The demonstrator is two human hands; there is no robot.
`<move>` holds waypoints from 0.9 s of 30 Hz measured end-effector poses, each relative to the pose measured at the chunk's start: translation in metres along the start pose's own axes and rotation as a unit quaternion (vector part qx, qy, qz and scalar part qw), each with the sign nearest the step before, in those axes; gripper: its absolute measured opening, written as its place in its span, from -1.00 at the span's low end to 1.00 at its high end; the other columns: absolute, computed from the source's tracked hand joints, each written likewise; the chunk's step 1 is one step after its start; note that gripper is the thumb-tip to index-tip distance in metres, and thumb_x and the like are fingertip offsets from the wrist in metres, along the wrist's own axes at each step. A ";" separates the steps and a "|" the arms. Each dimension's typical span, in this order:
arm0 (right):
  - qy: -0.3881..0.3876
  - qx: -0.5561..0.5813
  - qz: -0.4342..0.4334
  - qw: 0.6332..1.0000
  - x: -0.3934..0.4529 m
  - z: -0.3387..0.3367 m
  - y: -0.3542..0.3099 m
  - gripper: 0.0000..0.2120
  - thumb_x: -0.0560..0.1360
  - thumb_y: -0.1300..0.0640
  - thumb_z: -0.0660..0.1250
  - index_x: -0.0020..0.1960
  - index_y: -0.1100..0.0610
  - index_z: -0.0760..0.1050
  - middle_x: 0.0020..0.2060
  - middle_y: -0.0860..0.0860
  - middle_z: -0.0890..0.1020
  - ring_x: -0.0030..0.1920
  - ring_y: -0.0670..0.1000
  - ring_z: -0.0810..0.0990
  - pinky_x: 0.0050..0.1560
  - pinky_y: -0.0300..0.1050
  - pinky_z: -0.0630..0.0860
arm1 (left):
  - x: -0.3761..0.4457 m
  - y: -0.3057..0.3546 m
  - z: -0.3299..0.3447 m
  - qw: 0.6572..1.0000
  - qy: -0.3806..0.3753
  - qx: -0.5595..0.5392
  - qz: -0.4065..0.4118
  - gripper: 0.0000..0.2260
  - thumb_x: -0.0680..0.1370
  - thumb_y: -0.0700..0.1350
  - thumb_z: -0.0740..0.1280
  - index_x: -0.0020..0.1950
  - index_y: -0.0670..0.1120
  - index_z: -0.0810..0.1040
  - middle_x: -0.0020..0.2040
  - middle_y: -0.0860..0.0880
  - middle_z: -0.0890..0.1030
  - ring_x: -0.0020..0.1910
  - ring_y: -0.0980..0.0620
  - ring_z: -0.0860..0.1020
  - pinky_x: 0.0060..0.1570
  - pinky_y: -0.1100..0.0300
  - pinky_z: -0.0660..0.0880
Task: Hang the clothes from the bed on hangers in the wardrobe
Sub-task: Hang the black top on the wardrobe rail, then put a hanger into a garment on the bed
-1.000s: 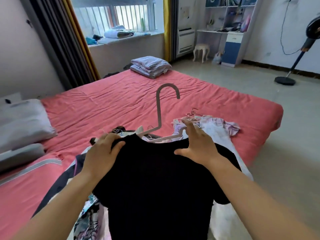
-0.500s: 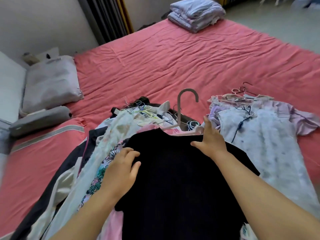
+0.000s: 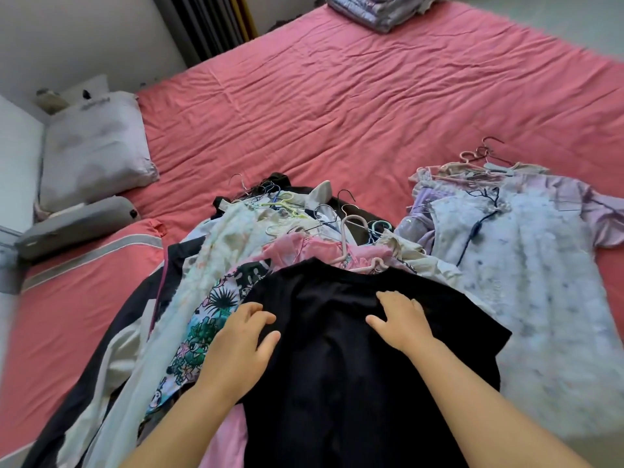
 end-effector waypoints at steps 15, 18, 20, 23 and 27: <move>0.207 0.162 0.106 0.959 -0.205 -0.025 -0.055 -0.60 0.55 -0.07 0.23 0.33 0.05 0.41 0.18 -0.05 0.55 0.19 -0.04 0.50 0.15 -0.17 0.38 | -0.075 0.023 -0.010 0.980 -0.061 0.017 0.190 -0.75 0.58 0.06 0.22 0.24 0.09 0.47 0.23 0.21 0.41 0.17 0.18 0.44 0.02 0.28 0.38; 0.246 0.192 0.138 0.940 -0.268 -0.009 -0.079 -0.61 0.54 -0.05 0.25 0.32 0.05 0.43 0.17 -0.06 0.56 0.18 -0.09 0.51 0.14 -0.24 0.39 | -0.106 0.017 -0.014 0.966 -0.083 0.026 0.244 -0.74 0.59 0.05 0.20 0.27 0.10 0.45 0.22 0.21 0.44 0.15 0.19 0.47 0.04 0.29 0.39; 0.274 0.212 0.165 0.923 -0.314 0.007 -0.098 -0.63 0.54 -0.05 0.26 0.30 0.04 0.45 0.11 -0.08 0.58 0.13 -0.12 0.52 0.06 -0.29 0.39 | -0.133 0.011 -0.015 0.954 -0.101 0.036 0.279 -0.73 0.59 0.05 0.19 0.28 0.11 0.44 0.19 0.21 0.47 0.13 0.18 0.49 0.06 0.29 0.40; 0.306 0.217 0.213 0.902 -0.382 0.034 -0.122 -0.67 0.51 -0.06 0.28 0.24 0.01 0.50 -0.06 -0.14 0.58 -0.05 -0.15 0.52 -0.08 -0.31 0.37 | -0.175 0.007 -0.014 0.933 -0.129 0.052 0.333 -0.73 0.59 0.07 0.18 0.28 0.13 0.43 0.13 0.20 0.50 0.09 0.17 0.50 0.09 0.24 0.43; 0.345 0.212 0.297 0.865 -0.486 0.063 -0.140 -0.75 0.49 -0.05 0.33 0.08 0.08 0.57 -0.11 -0.02 0.63 -0.07 -0.03 0.59 -0.02 -0.13 0.49 | -0.241 0.021 -0.003 0.877 -0.187 0.069 0.437 -0.73 0.60 0.10 0.15 0.29 0.16 0.40 0.15 0.20 0.50 0.11 0.21 0.50 0.07 0.28 0.43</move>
Point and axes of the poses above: each hand's wrist, its own x-axis towards the middle knuckle, its own z-axis out of the palm, y = z × x, the point moved 2 cm from there along x, towards the middle knuckle
